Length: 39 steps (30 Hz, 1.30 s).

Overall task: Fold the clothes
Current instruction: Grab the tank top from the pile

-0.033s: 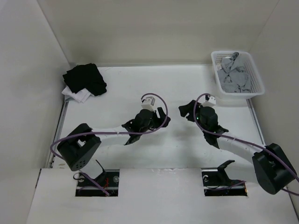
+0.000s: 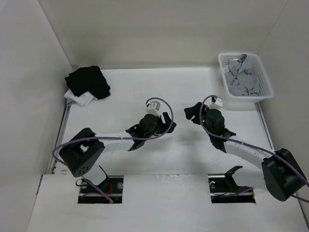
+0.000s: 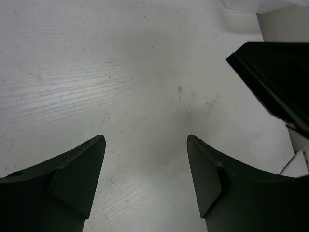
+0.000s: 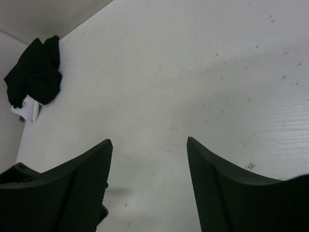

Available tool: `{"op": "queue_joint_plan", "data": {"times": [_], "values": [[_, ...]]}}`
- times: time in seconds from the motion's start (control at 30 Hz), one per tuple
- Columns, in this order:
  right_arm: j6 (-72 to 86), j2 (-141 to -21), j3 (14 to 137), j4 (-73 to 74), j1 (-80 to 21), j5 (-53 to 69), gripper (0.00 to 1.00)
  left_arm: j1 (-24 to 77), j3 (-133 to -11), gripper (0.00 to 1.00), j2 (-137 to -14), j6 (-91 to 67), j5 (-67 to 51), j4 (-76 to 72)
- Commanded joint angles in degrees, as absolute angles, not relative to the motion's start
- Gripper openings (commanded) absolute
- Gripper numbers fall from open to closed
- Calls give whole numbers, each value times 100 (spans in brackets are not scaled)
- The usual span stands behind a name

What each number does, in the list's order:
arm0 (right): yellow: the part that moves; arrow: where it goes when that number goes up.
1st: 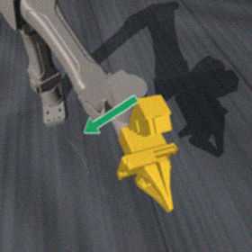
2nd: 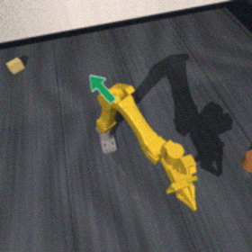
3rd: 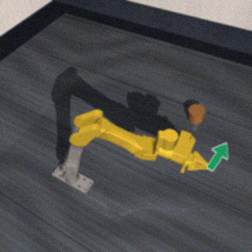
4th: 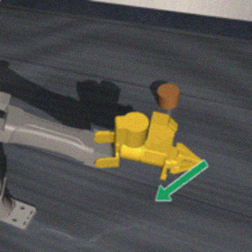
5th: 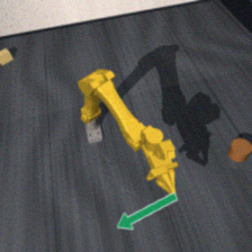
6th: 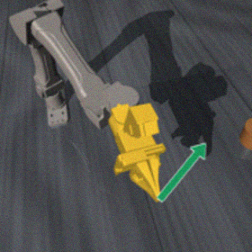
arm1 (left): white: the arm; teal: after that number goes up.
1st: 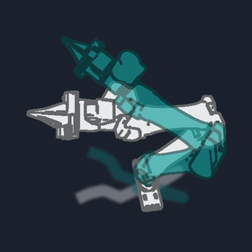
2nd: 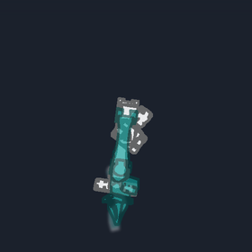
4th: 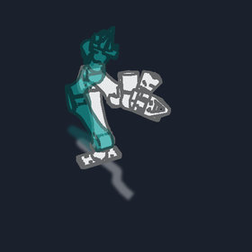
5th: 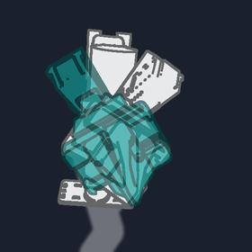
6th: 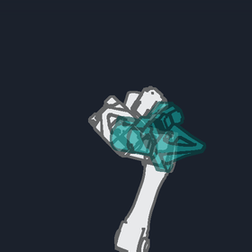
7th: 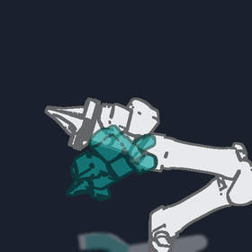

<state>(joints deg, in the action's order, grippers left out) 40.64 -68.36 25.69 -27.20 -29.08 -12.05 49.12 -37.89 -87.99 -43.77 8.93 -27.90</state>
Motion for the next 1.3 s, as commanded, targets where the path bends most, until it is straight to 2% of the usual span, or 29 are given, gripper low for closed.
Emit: {"op": "queue_joint_plan", "data": {"times": [0.0, 0.03, 0.1, 0.13, 0.2, 0.3, 0.37, 0.4, 0.5, 0.57, 0.63, 0.73, 0.83, 1.03, 1.27], "values": [[3929, -6724, 3416, -2331, -3028, -1731, 60, 4944, -3455, 69, -8692, -4228, 651, -3426], [3903, -6724, 3558, -2225, -3028, -1731, 55, 4891, -3385, 68, -8684, -4254, 555, -3506], [3789, -6776, 3848, -2049, -2940, -1731, 40, 4873, -3288, 68, -8623, -4184, 457, -3603], [3701, -6837, 4093, -1909, -2766, -1723, 27, 4917, -3174, 67, -8579, -4105, 483, -3734], [3551, -6978, 4515, -1610, -2511, -1705, 10, 4970, -2998, 65, -8499, -4008, 484, -4006], [3358, -7198, 5061, -1170, -2106, -1749, 3, 4979, -2866, 58, -8359, -3850, 457, -4236], [3296, -7556, 5666, -767, -1467, -1828, 3, 5031, -2769, 42, -8236, -3753, 466, -4359], [3313, -7628, 5773, -686, -1359, -1828, 3, 5040, -2751, 38, -8218, -3736, 475, -4385], [3279, -8434, 6746, -204, -578, -1801, 3, 5040, -2690, 22, -8139, -3665, 448, -4447], [3208, -9006, 7327, -53, -208, -1872, 7, 5014, -2663, 20, -8112, -3656, 448, -4482], [3156, -9551, 7898, 113, 100, -1881, 11, 4979, -2646, 22, -8121, -3656, 448, -4509], [3050, -10701, 9171, 412, 601, -1811, 36, 4909, -2628, 35, -8209, -3656, 483, -4561], [2971, -11720, 10208, 588, 917, -1802, 52, 4812, -2619, 40, -8323, -3656, 448, -4649], [2856, -13242, 11897, 966, 1200, -1749, 61, 4759, -2602, 46, -8402, -3595, 448, -4790], [3120, -14510, 13534, 1591, 1340, -1354, 60, 4715, -2680, 46, -8701, -3630, 404, -4939]]}}
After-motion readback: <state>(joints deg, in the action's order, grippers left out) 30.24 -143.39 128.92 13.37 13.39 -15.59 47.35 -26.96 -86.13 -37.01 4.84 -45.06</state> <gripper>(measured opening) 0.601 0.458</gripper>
